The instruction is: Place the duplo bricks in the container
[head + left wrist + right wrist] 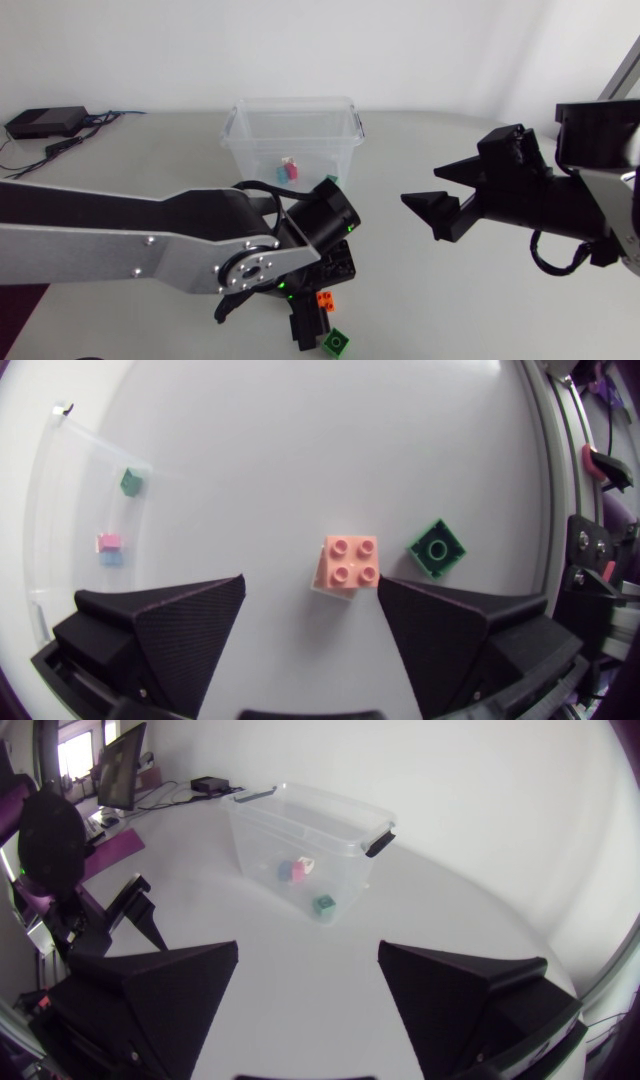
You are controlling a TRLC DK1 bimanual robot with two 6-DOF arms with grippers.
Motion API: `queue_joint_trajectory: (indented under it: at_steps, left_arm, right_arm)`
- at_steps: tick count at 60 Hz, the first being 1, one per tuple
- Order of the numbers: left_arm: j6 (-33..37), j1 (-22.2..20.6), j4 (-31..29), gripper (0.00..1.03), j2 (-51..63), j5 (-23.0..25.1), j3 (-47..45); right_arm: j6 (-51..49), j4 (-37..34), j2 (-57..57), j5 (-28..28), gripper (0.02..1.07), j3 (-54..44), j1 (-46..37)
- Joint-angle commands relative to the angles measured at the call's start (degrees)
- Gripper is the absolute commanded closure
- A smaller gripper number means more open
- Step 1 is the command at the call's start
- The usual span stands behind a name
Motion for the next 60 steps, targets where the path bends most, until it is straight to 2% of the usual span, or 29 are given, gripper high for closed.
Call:
queue_joint_trajectory:
  at_steps: [1,6,9,32,48,60]
  left_arm:
    - [-2.1,-1.1,-1.6,0.12,2.0,-1.5,2.6]
    - [-2.6,-1.9,-2.4,0.13,3.0,-2.4,3.4]
    - [-2.8,-2.3,-2.7,0.16,3.7,-2.9,3.7]
    - [-4.5,-5.0,-3.3,0.16,5.1,-3.4,3.5]
    - [-5.0,-5.0,-3.3,0.17,6.9,-4.0,4.0]
    - [-5.4,-5.0,-3.3,0.31,8.6,-4.4,4.8]
  right_arm:
    - [-1.1,-1.6,-2.0,-0.1,0.06,-2.3,-0.4]
    - [-1.1,-2.3,-3.3,0.1,0.06,-3.5,0.3]
    - [-1.1,-2.8,-3.7,0.1,0.06,-4.0,0.7]
    - [-0.9,-5.2,-6.5,1.7,0.06,-6.9,4.1]
    - [-0.5,-8.9,-9.2,3.4,0.06,-8.8,8.7]
    - [-0.9,-10.0,-9.4,3.4,0.06,-9.2,9.1]
